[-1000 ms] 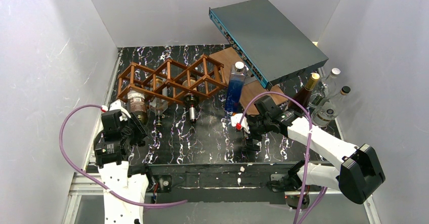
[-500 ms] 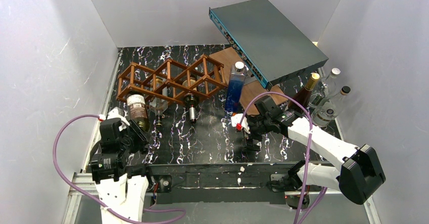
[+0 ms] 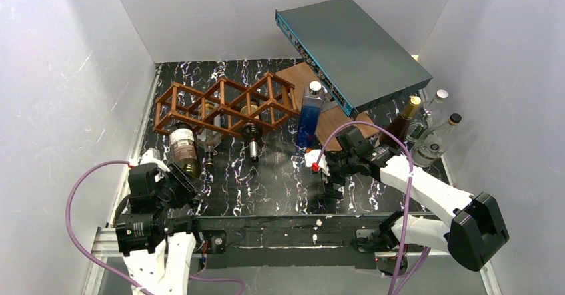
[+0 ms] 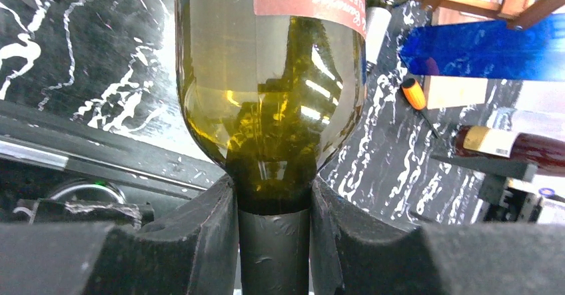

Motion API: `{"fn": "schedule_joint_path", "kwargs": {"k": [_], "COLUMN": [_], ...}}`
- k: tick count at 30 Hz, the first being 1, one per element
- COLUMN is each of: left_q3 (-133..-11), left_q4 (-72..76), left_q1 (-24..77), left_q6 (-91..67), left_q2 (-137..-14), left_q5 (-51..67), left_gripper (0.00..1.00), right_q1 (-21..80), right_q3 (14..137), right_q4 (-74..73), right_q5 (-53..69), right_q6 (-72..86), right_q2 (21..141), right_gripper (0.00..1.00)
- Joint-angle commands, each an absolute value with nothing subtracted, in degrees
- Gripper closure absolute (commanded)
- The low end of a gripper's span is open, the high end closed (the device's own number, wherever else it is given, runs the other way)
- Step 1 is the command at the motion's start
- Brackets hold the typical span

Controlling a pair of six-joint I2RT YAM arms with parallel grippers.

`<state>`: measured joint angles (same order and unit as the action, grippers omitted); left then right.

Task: Take the wine bottle off the wine rack
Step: Pick up the wine bottle from the wine rack.

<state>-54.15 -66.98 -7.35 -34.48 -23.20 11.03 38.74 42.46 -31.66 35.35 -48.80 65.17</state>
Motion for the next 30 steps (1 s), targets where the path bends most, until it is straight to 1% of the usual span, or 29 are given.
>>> {"fn": "schedule_joint_path", "kwargs": {"k": [1, 7, 19, 28, 30], "left_q3": [-57.0, -57.4, -60.2, -61.4, -61.7], "left_q4": [-64.7, -65.0, -64.3, -63.2, -63.1], "left_q1": [-7.1, -7.0, -5.4, -0.9, 1.5], "left_q6": [-36.2, -38.7, -39.6, -38.5, -38.4], "left_q2": [-20.7, -20.3, -25.5, -29.3, -30.2], "left_q5": [17.4, 23.5, 35.3, 38.6, 39.2], "left_gripper": [1.0, 1.0, 1.0, 1.0, 1.0], "right_q1": [38.8, 38.8, 38.8, 39.1, 39.1], "right_q3": [43.3, 43.3, 43.5, 43.9, 44.1], "right_q4": [-32.3, -32.4, -32.9, -33.1, -33.3], "right_q5": [36.9, 37.1, 37.2, 37.1, 37.8], "right_q6": [-49.6, -49.7, -50.2, -50.0, -50.0], "right_q2": [64.0, 63.8, 63.8, 64.1, 63.9], "right_gripper": [0.0, 0.0, 0.0, 0.0, 0.0]}}
